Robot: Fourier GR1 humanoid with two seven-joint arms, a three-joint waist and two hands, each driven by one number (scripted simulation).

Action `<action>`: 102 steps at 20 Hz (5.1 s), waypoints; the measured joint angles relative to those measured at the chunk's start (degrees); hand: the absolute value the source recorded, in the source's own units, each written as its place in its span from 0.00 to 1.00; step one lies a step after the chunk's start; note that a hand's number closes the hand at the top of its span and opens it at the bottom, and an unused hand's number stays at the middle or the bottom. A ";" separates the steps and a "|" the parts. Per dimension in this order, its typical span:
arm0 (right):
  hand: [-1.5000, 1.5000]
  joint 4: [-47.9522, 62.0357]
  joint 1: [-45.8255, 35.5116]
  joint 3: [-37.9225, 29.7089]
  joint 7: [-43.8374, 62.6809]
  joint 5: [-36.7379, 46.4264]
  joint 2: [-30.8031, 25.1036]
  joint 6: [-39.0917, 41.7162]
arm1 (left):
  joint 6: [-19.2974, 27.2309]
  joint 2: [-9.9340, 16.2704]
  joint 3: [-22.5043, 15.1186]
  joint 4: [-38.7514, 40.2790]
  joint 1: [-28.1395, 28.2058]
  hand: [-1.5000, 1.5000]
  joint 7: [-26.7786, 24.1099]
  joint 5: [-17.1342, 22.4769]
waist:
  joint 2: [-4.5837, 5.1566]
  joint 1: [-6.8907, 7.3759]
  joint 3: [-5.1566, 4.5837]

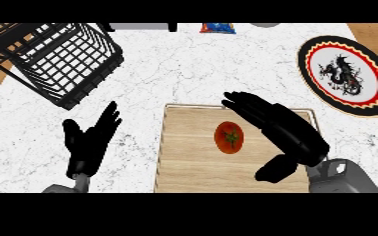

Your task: Pick the tomato from the tray and place it in the plate

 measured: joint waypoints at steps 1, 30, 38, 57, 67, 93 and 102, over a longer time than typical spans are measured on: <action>0.00 -0.14 0.93 0.57 -0.19 1.13 0.68 -0.13 | -0.19 -0.25 0.05 -0.52 0.48 0.50 0.17 -0.39 | 0.00 -0.01 -0.01; 1.00 14.86 -0.65 2.03 -6.68 26.90 11.82 -4.38 | -5.82 -5.76 6.44 -2.44 3.31 0.50 1.85 -7.99 | -0.27 0.06 -0.22; 1.00 17.62 -2.53 -4.54 -3.48 30.24 14.46 -7.15 | -6.99 -6.53 7.57 -3.28 3.20 0.50 3.62 -9.03 | 0.21 0.31 -0.19; 1.00 28.70 -23.39 -43.01 56.23 49.07 11.72 -34.92 | -8.12 -6.62 6.06 -5.51 1.81 0.50 2.90 -9.57 | 3.60 4.96 -0.38; 1.00 34.67 -31.18 -53.44 65.84 68.83 9.04 -46.16 | -8.65 -7.55 4.20 -4.76 -0.02 0.50 3.91 -10.24 | 3.88 7.53 -0.09; 0.00 51.80 -28.58 -83.92 67.78 86.39 7.53 -67.24 | -7.40 -7.82 6.63 -2.31 0.79 0.50 3.48 -10.14 | 1.57 3.07 0.32; 0.00 68.56 -29.96 -89.04 58.90 70.22 2.73 -76.85 | -7.53 -7.94 7.36 -1.70 0.39 0.50 3.64 -9.84 | 1.38 2.64 0.40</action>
